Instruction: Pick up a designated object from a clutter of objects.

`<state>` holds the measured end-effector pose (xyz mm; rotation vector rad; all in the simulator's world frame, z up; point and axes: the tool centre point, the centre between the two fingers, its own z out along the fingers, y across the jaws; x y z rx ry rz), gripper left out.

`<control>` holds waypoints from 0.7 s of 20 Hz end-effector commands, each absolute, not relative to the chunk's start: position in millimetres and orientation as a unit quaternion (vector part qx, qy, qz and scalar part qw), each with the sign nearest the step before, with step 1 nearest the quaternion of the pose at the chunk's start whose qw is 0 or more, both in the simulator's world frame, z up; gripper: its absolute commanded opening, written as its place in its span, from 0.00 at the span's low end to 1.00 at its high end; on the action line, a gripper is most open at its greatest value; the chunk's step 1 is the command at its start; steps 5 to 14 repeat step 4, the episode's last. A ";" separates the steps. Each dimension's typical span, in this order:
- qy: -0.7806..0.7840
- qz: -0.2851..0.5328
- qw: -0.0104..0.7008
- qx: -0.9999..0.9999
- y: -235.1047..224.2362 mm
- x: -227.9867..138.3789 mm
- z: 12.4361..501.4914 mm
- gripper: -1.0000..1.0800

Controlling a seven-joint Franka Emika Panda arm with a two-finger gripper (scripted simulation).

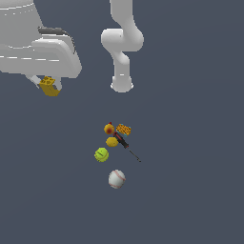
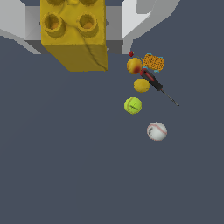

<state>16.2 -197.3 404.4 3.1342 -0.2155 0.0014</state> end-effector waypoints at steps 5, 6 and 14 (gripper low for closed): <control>-0.068 0.000 0.000 0.998 -200.3 16.9 410.2 0.00; -0.068 0.000 0.000 0.998 -200.3 16.9 410.2 0.00; -0.068 0.000 0.000 0.998 -200.3 16.9 410.2 0.00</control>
